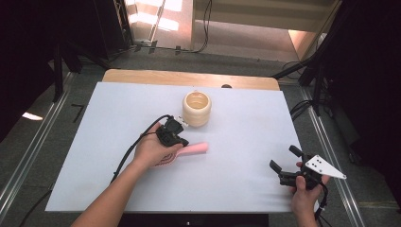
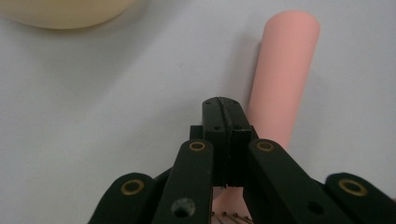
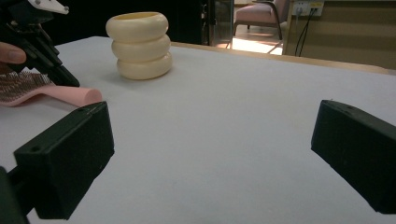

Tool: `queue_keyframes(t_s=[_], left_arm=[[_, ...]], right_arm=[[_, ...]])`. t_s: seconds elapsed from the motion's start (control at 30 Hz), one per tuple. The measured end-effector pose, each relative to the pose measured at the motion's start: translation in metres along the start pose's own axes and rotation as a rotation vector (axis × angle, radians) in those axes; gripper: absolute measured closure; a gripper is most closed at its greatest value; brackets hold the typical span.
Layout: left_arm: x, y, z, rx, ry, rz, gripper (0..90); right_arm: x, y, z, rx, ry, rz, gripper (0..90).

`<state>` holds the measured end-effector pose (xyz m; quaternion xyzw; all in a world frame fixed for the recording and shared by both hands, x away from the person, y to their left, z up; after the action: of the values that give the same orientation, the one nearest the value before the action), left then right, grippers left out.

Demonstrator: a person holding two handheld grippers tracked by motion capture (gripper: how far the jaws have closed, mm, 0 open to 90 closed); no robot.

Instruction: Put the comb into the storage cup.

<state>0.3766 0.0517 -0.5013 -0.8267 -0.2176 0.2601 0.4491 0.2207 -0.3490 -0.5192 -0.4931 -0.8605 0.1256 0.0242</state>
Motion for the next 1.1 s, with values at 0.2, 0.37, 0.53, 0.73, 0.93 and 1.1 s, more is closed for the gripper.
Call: queue_keyframes(t_s=[0.2, 0.37, 0.53, 0.73, 0.93, 1.1], left_arm=[[-0.012, 0.001, 0.001, 0.017, 0.034, 0.019, 90.0], [-0.017, 0.001, 0.002, 0.027, 0.051, 0.023, 90.0], [-0.015, -0.007, 0.003, -0.066, 0.017, 0.038, 80.8], [-0.014, -0.026, 0.01, -0.244, -0.014, 0.033, 51.2], [-0.007, -0.047, 0.023, -0.415, -0.067, 0.0, 12.5], [-0.001, -0.066, 0.038, -0.549, -0.078, 0.033, 0.0]], right_arm=[[0.0, 0.0, 0.0, 0.001, -0.002, 0.001, 0.0], [0.0, 0.0, 0.0, 0.005, -0.003, 0.002, 0.0], [0.0, 0.0, 0.0, 0.002, 0.0, 0.0, 0.0], [-0.001, -0.001, 0.0, 0.003, 0.002, 0.001, 0.0], [0.0, -0.001, -0.001, 0.009, -0.005, -0.001, 0.0], [0.0, -0.001, -0.001, 0.01, 0.0, 0.002, 0.0]])
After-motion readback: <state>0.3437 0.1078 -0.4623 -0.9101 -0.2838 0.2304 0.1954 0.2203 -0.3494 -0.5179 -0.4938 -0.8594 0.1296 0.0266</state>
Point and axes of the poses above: each handheld gripper's, and its own axes: y roughly forward along the jaws, z roughly out of its underside, x roughly to its left, the point moved 2 cm from there along y, roughly forward along the jaws, and after that the axes turned 11 degrees about -y, right-handed, at the moved point
